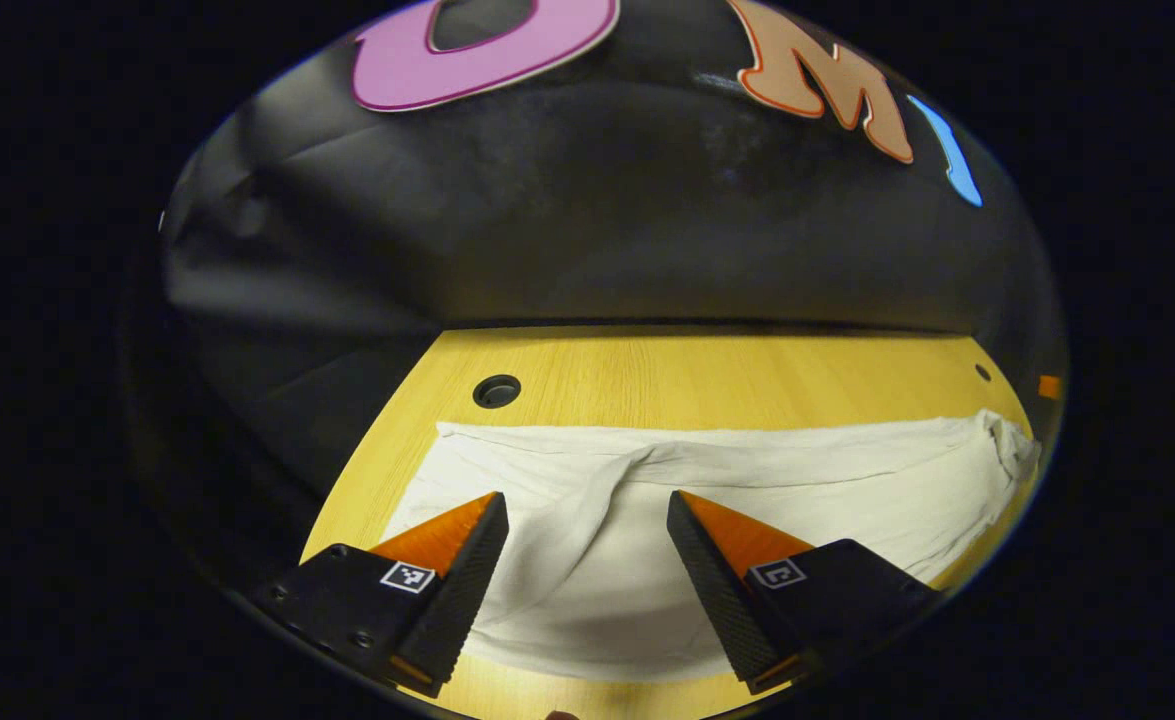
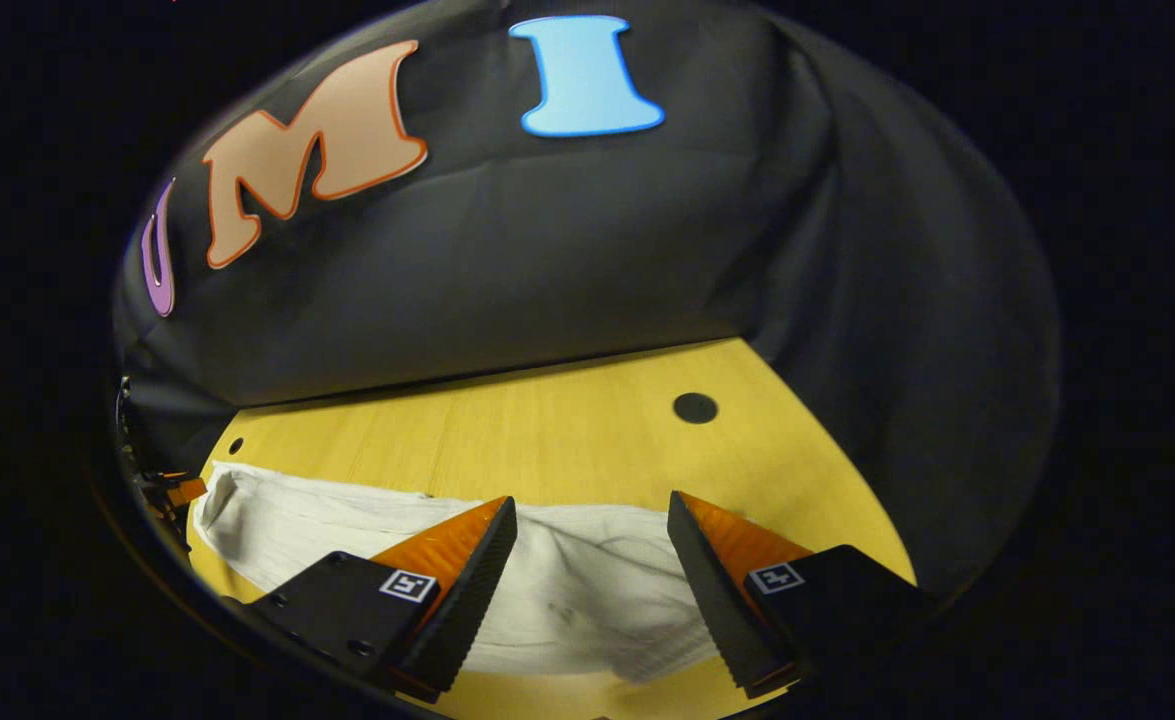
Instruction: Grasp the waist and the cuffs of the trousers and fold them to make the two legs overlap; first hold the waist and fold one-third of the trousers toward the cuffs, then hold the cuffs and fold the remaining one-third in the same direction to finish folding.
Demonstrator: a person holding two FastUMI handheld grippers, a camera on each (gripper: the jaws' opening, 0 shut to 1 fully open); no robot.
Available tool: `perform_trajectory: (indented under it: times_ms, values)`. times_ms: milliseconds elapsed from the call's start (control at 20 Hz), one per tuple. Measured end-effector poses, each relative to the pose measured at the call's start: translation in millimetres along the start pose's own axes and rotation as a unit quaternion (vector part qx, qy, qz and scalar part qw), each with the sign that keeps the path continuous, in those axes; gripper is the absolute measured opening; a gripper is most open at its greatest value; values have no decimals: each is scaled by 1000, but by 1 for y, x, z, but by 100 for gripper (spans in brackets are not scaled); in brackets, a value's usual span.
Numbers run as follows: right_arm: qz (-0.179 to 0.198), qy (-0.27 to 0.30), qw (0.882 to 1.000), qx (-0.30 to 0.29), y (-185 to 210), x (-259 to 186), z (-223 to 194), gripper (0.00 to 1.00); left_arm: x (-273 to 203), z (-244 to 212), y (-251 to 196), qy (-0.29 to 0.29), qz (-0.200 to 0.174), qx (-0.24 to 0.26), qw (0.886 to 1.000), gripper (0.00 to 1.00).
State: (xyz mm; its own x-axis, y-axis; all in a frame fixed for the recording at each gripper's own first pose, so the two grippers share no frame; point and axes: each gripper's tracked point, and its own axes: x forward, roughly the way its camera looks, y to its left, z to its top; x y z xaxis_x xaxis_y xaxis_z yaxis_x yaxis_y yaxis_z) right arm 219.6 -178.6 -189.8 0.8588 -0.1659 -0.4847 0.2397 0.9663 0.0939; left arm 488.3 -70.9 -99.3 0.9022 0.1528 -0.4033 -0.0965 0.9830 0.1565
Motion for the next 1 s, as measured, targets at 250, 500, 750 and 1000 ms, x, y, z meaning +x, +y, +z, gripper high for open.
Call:
perform_trajectory:
  times_ms: [250, 500, 750, 1000]
  values:
    - [-79, 16, 997, 17, -88, -47, -34, 97, 4, 6, -2, -12, 16, 9, 1000, 98]
    - [-111, 55, 992, 38, -124, -55, -93, 92, 5, 1, -2, 2, 12, 12, 1000, 98]
    - [-77, 88, 991, 71, -106, -31, -124, 96, 2, 4, -1, 4, 10, 27, 1000, 97]
    - [-42, 89, 989, 110, -93, -12, -125, 92, 0, 10, -1, -10, 17, 48, 999, 97]
